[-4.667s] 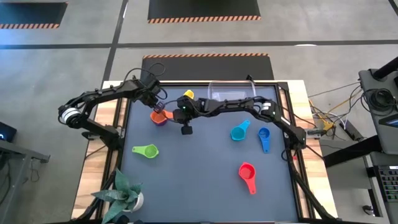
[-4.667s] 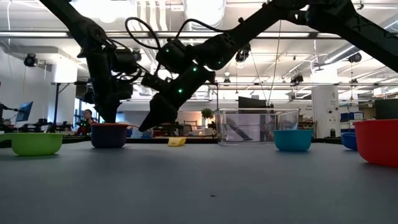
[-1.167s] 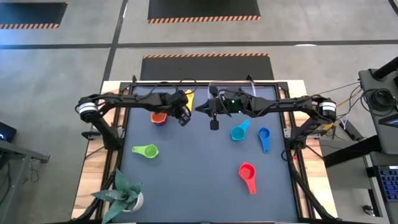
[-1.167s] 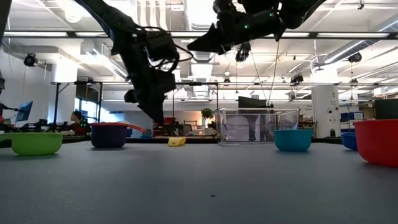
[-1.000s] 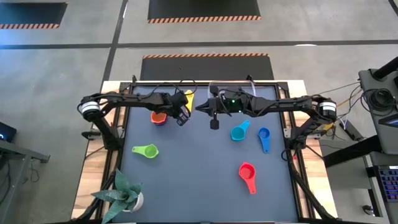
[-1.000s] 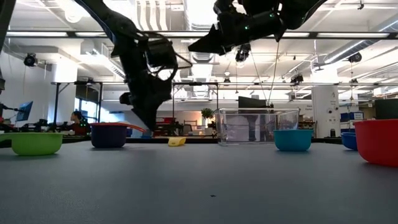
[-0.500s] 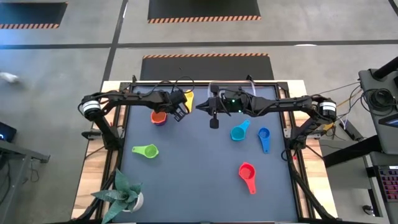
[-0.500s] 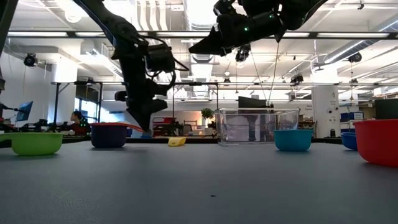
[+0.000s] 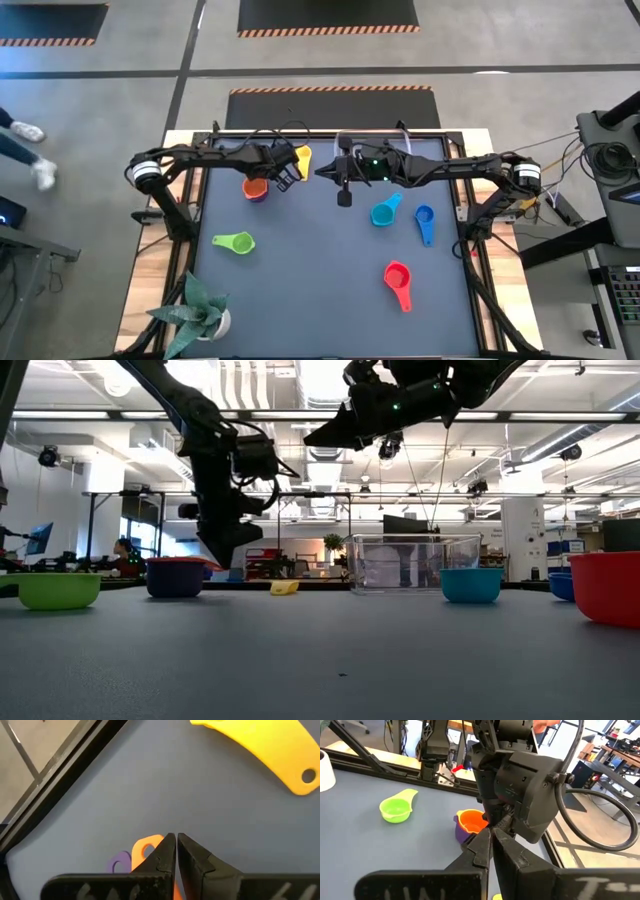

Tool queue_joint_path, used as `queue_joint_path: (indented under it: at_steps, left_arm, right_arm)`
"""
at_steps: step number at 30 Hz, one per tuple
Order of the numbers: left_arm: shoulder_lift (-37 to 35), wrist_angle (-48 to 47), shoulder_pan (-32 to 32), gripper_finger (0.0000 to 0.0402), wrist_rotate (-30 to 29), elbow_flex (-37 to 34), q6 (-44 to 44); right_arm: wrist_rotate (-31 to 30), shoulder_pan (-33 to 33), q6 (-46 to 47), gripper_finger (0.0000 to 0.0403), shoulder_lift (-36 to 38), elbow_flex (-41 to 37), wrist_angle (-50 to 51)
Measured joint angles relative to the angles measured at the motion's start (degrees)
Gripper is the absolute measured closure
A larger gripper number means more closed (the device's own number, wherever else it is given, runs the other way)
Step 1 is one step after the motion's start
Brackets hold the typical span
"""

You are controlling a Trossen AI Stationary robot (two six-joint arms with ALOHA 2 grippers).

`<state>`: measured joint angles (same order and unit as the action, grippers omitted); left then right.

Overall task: Nest measuring cups in basket
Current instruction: Stack the orange measuring cup on top of the violet measuring cup

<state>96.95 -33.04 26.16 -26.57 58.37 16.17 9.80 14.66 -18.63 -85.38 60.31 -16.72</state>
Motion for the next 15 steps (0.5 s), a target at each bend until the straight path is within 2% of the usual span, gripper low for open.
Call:
queue_joint_path:
  at_steps: [15]
  left_arm:
    - [-2.5, -2.0, 1.8, 0.0402, -0.1, 0.1, 0.4]
  right_arm:
    - [0.0, 0.0, -0.4, 0.0394, 0.0, 0.0, 0.5]
